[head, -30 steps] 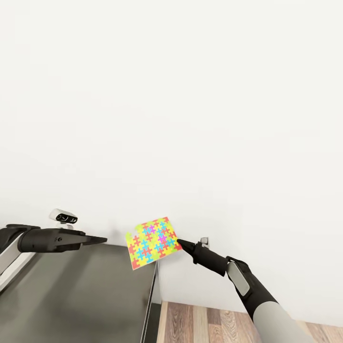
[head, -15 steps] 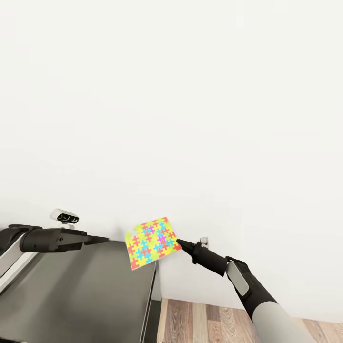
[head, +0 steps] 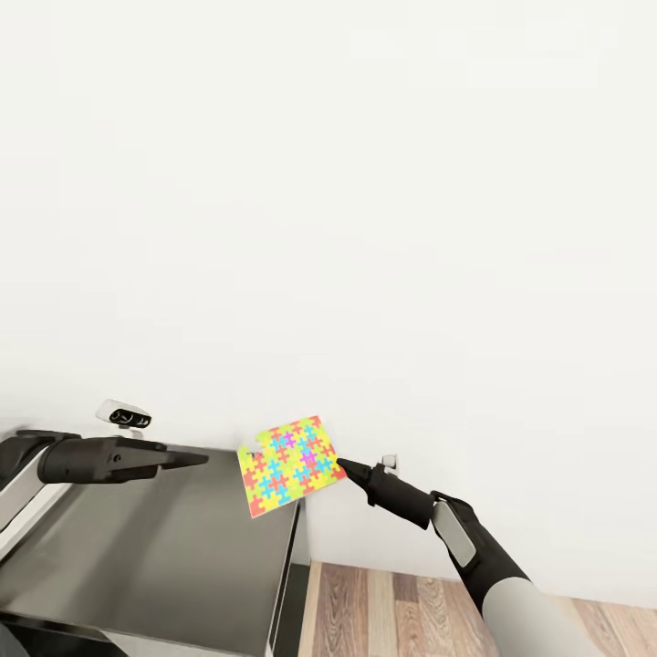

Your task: Put all the toys in the child's room - the three board games (two on the bed and one on the table), the two jigsaw puzzles on the table, and the tennis ball on the table - inside the toy box on the table in the child's room.

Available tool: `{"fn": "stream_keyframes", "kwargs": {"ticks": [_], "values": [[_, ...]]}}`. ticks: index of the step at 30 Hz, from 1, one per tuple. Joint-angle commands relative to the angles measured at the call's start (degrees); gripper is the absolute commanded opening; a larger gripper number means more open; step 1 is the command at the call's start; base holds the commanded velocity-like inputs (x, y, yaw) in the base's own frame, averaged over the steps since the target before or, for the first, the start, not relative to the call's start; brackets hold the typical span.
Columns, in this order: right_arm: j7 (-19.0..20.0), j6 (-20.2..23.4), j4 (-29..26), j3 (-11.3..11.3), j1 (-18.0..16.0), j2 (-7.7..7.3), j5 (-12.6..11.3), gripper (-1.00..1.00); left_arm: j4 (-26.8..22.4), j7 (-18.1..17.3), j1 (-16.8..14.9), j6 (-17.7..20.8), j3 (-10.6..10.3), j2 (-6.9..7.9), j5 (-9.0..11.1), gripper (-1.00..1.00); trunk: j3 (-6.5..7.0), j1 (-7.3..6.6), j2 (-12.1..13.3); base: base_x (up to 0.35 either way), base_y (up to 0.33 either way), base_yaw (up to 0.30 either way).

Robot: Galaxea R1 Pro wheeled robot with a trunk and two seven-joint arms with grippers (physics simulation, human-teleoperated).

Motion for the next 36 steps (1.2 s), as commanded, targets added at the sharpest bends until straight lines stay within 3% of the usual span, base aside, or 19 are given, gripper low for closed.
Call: {"fn": "stream_keyframes", "kwargs": {"ticks": [1,6,17,29,36], "values": [[-0.04,0.32,0.01,0.09,-0.05,-0.02,-0.36,-1.0,0.02,-0.15,-0.08,0.59,-0.16,0.09,0.2,1.0,-0.01,0.03,-0.09,-0.005,0.0,0.0],[-0.04,0.3,0.01,0.09,-0.05,-0.01,-0.25,-1.0,0.02,-0.19,-0.08,0.58,-0.1,0.13,0.2,1.0,0.44,0.03,-0.09,-0.001,0.0,0.0],[-0.09,0.27,0.01,0.28,-0.05,0.09,-0.1,-1.0,0.02,-0.19,-0.08,0.58,-0.07,0.14,0.11,1.0,3.36,-2.39,4.32,0.0,0.0,0.0],[-0.12,0.22,0.01,0.1,-0.05,0.14,-0.47,-1.0,0.02,-0.19,-0.08,0.58,-0.07,0.15,0.03,1.0,5.6,-5.03,9.13,0.0,0.0,0.0],[-0.04,0.19,0.01,0.09,-0.05,0.14,-0.61,-1.0,0.02,-0.17,-0.08,0.58,-0.07,0.15,0.03,1.0,5.6,-5.03,9.13,0.0,0.0,0.0]]}}
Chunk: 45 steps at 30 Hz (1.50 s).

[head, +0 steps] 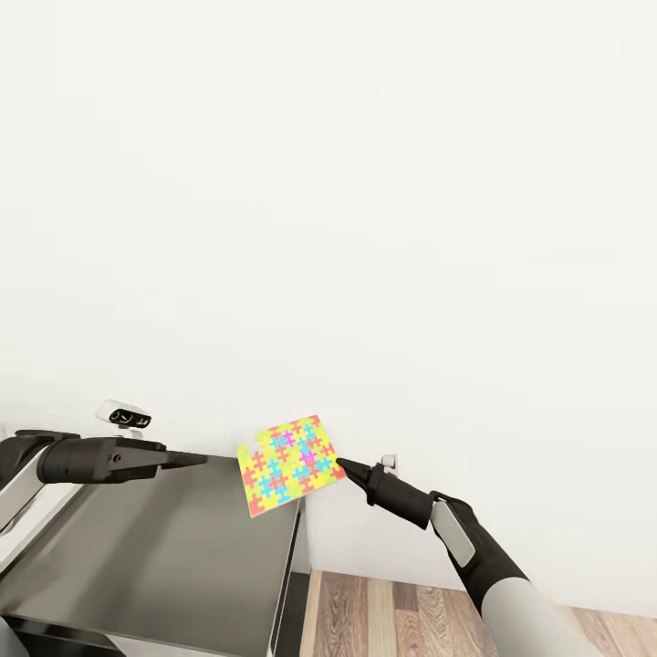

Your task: Put all the toys in the child's room - the three board games (two on the bed and one on the table), the two jigsaw puzzles on the table, and the tennis ball on the table - inside the toy box on the table in the child's room.

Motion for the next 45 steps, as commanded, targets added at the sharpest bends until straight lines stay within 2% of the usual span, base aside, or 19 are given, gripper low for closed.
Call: {"fn": "stream_keyframes", "kwargs": {"ticks": [1,11,26,32,45], "values": [[-0.04,0.33,0.01,0.09,-0.05,-0.01,-0.37,-1.0,0.02,-0.15,-0.09,0.6,-0.16,0.06,0.2,1.0,-0.13,0.04,-0.13,0.0,0.0,0.0],[-0.19,-2.31,0.01,0.01,0.03,-0.3,-0.43,-1.0,0.02,-0.08,-0.09,0.6,-0.16,0.06,0.2,1.0,-0.13,0.04,-0.13,0.0,0.0,0.0],[-0.03,-2.31,-0.09,0.08,0.04,-0.2,-0.45,-1.0,0.19,-0.18,-0.09,0.6,-0.14,0.14,0.32,1.0,-0.13,0.04,-0.13,0.0,0.0,0.0],[-0.03,-2.52,-0.08,0.09,0.04,-0.22,-0.46,-1.0,2.14,-0.33,-0.09,0.6,1.26,0.08,0.54,1.0,-0.13,0.04,-0.13,0.0,0.0,0.0],[-0.04,-2.77,-0.08,0.14,0.04,-0.06,-0.4,-1.0,2.3,-0.31,-0.09,0.6,1.43,0.06,0.23,1.0,-0.13,0.04,-0.13,0.0,0.0,0.0]]}}
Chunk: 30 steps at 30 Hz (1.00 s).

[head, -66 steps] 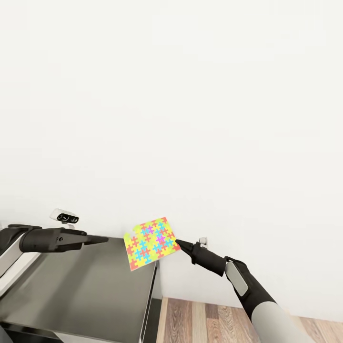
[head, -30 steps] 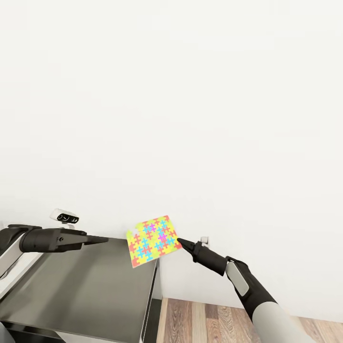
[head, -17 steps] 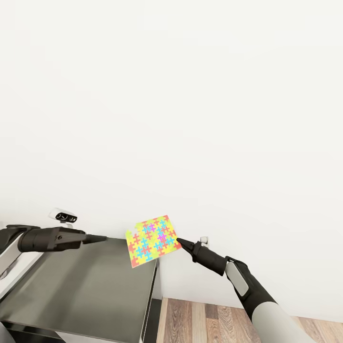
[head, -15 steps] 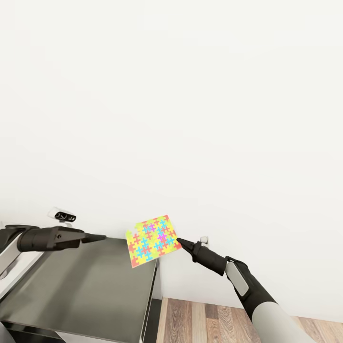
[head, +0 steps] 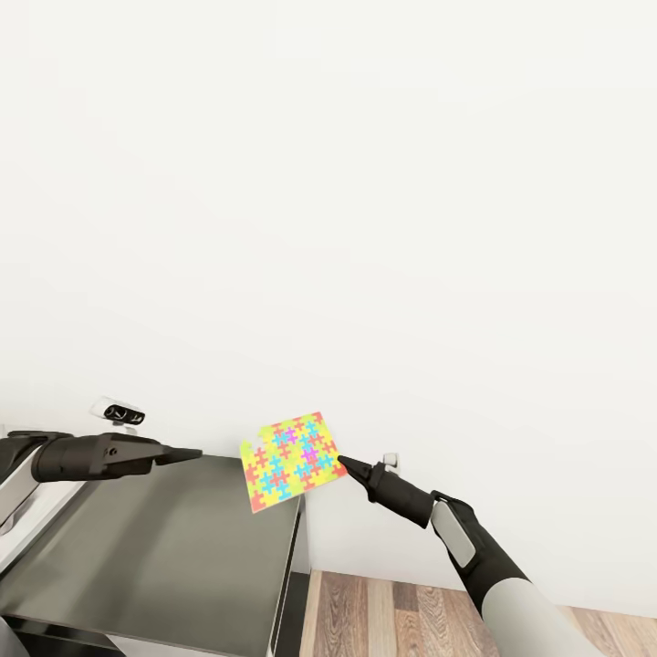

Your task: Put all the toys in the child's room - the three board games (two on the bed and one on the table), the two jigsaw puzzles on the table, and the tennis ball on the table - inside the toy box on the table in the child's room.

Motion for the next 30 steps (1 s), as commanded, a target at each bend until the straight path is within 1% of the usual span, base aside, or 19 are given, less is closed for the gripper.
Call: {"fn": "stream_keyframes", "kwargs": {"ticks": [1,19,22,23,27,28,30], "values": [[-0.05,0.36,0.01,0.11,-0.05,-0.01,-0.41,-1.0,0.02,-0.16,-0.09,0.6,-0.16,0.06,0.19,1.0,-0.13,0.04,-0.13,0.0,0.0,0.0],[-0.13,0.25,0.01,0.17,-0.05,0.14,-0.4,-1.0,0.25,-0.16,-0.09,0.68,-0.14,0.13,0.21,1.0,-0.13,0.04,-0.13,0.0,0.006,0.002],[-0.1,0.25,0.01,0.14,-0.05,0.09,-0.35,-1.0,0.62,-0.19,-0.09,0.76,-0.01,0.82,0.18,1.0,-0.13,0.04,-0.13,0.0,0.0,0.083],[-0.09,0.25,0.02,0.14,-0.05,0.08,-0.36,-1.0,0.69,-0.22,-0.09,0.9,0.09,1.35,0.18,1.0,-0.13,0.04,-0.13,0.0,0.0,0.13],[-0.05,0.25,0.09,0.16,-0.05,0.15,-0.42,-1.0,1.57,-0.2,-0.09,1.01,0.18,6.08,0.2,1.0,-0.13,0.04,-0.13,0.0,0.0,0.175],[-0.05,0.25,0.09,0.18,-0.05,0.18,-0.45,-1.0,2.6,-0.22,-0.09,1.07,0.19,6.97,0.22,1.0,-0.13,0.04,-0.13,0.0,0.0,0.189],[-0.05,0.25,0.09,0.2,-0.05,0.21,-0.44,-1.0,5.23,-0.44,-0.09,1.16,0.22,8.03,0.24,1.0,-0.13,0.04,-0.13,0.0,0.0,0.193]]}}
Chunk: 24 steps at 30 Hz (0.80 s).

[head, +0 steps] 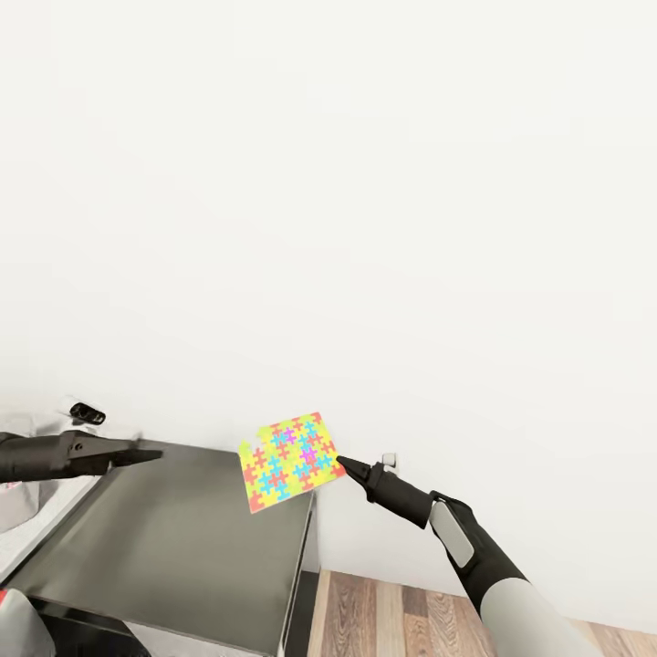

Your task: Put all the toys in the child's room - the three board games (two on the bed and one on the table), the two jigsaw puzzles on the table, and the tennis ball on the table - inside the toy box on the table in the child's room.

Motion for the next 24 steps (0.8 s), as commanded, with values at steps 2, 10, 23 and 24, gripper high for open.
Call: {"fn": "stream_keyframes", "kwargs": {"ticks": [2,10,23,24], "values": [[-0.04,0.37,-0.01,0.1,-0.04,-0.01,-0.39,-1.0,2.38,-0.36,-0.13,0.64,-0.19,0.89,0.13,1.0,-0.13,0.04,-0.14,0.0,0.0,0.195],[-0.04,0.37,-0.01,0.08,-0.04,0.0,-0.46,-1.0,4.49,-0.31,-0.13,0.65,0.06,2.49,-0.05,1.0,-0.13,0.04,-0.14,-0.034,0.067,0.227],[-0.01,0.43,0.25,-0.1,-0.04,0.34,-0.55,-1.0,4.62,-0.22,-0.13,0.52,0.64,4.39,-0.04,1.0,-0.13,0.04,-0.14,-0.011,0.023,0.286],[0.01,0.47,0.2,-0.12,-0.04,0.33,-0.55,-1.0,4.62,-0.22,-0.13,0.51,0.67,4.39,-0.05,1.0,-0.13,0.04,-0.14,0.0,0.0,0.288]]}}
